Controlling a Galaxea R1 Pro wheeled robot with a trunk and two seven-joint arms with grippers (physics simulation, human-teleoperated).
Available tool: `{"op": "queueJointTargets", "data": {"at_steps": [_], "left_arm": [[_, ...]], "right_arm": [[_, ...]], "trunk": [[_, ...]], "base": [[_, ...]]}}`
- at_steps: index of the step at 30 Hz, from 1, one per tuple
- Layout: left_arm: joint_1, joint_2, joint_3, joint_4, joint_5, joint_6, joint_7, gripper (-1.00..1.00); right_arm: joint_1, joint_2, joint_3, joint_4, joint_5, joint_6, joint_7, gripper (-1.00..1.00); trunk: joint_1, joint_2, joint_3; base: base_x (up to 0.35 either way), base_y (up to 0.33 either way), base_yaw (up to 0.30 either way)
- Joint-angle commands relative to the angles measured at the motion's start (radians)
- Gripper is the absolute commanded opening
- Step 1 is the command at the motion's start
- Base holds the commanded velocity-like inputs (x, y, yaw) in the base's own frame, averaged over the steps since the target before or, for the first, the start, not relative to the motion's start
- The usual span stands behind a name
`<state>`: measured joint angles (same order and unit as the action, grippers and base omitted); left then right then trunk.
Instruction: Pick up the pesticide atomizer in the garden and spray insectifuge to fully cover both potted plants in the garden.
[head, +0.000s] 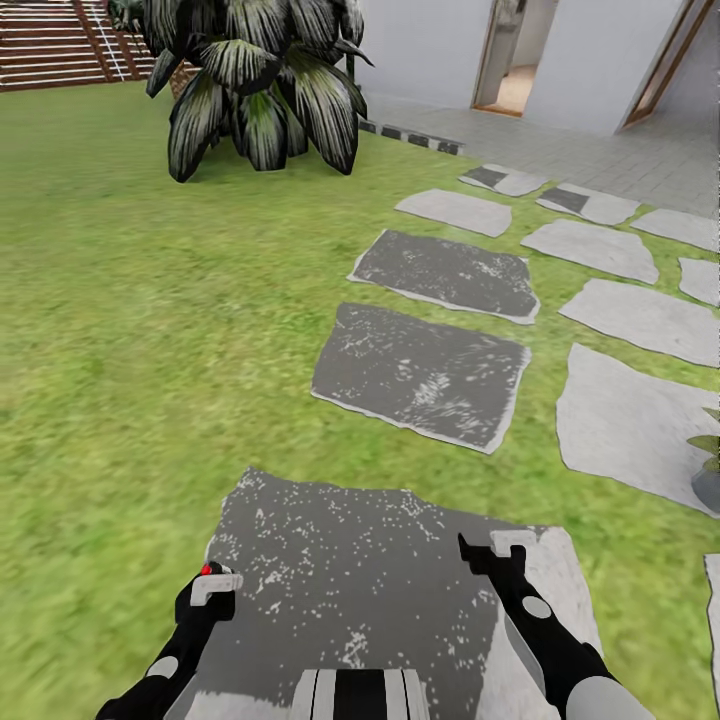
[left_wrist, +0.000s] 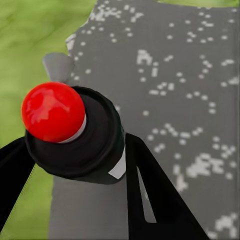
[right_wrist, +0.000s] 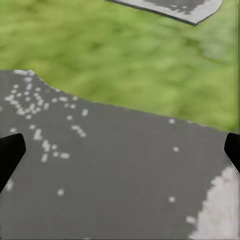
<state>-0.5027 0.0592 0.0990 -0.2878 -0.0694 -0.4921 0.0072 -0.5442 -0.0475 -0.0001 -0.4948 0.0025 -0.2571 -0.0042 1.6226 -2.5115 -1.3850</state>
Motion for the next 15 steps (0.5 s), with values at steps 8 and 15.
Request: {"op": "queueJointTargets", "data": {"at_steps": [8,15], "left_arm": [[0.000,0.001,0.006,0.001,-0.007,-0.003,0.001,-1.00],[0.000,0.001,0.008,0.001,-0.007,-0.002,0.001,-1.00]], "right_arm": [[0.000,0.000,0.000,0.001,0.001,-0.004,0.000,1.00],[0.000,0.001,0.000,0.001,-0.002,-0.005,0.000,1.00]], "trunk": [[-0.004,0.002,0.030],[-0.007,0.003,0.058]], "base": [[0.000,0.000,0.000],[0.000,0.000,0.000]]}}
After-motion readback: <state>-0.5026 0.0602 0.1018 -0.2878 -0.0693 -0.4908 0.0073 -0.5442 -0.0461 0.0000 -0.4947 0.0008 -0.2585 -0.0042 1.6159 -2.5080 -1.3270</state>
